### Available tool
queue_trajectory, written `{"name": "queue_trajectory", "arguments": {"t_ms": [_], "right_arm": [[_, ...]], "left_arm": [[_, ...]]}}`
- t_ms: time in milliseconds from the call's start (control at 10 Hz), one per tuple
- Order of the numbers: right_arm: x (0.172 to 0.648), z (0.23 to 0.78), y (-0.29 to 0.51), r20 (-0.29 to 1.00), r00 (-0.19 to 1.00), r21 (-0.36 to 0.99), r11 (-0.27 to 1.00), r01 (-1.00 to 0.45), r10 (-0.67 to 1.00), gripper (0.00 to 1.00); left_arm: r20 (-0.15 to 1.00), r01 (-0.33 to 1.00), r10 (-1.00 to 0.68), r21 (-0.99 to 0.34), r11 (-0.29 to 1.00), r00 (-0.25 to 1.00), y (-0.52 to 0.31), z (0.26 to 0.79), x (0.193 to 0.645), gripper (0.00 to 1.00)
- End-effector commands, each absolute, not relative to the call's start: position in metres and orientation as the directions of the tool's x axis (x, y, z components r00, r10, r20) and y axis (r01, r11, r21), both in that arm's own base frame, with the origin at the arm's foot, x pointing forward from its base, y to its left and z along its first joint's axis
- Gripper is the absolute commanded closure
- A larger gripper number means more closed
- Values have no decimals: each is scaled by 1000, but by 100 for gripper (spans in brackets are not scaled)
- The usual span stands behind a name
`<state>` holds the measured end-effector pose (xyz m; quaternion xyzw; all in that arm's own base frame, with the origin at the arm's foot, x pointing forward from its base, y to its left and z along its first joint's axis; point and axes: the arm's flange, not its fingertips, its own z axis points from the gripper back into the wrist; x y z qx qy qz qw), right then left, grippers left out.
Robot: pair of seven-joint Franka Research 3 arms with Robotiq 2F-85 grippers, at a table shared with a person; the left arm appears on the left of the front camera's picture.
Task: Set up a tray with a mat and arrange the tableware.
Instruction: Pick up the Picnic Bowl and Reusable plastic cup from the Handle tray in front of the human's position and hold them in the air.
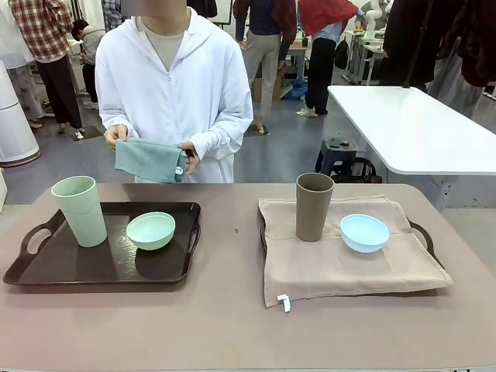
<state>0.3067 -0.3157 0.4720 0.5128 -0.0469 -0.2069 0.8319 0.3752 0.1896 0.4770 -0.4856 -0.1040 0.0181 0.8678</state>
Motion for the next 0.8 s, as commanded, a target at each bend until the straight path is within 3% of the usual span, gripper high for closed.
{"name": "queue_trajectory", "arguments": {"t_ms": [0,300,500,700], "right_arm": [[305,471,-316,-139,911,870,392,300,-389,0],[307,472,-316,-134,910,873,388,296,-392,0],[344,505,-241,-83,952,768,589,250,-296,0],[358,543,-173,-46,978,670,720,181,-203,0]], "left_arm": [[164,71,136,-852,518,977,190,476,374,0],[163,70,132,-847,528,978,190,477,375,0],[314,267,-58,-679,683,948,163,500,394,0],[434,475,-270,-485,734,860,139,529,392,0]]}}
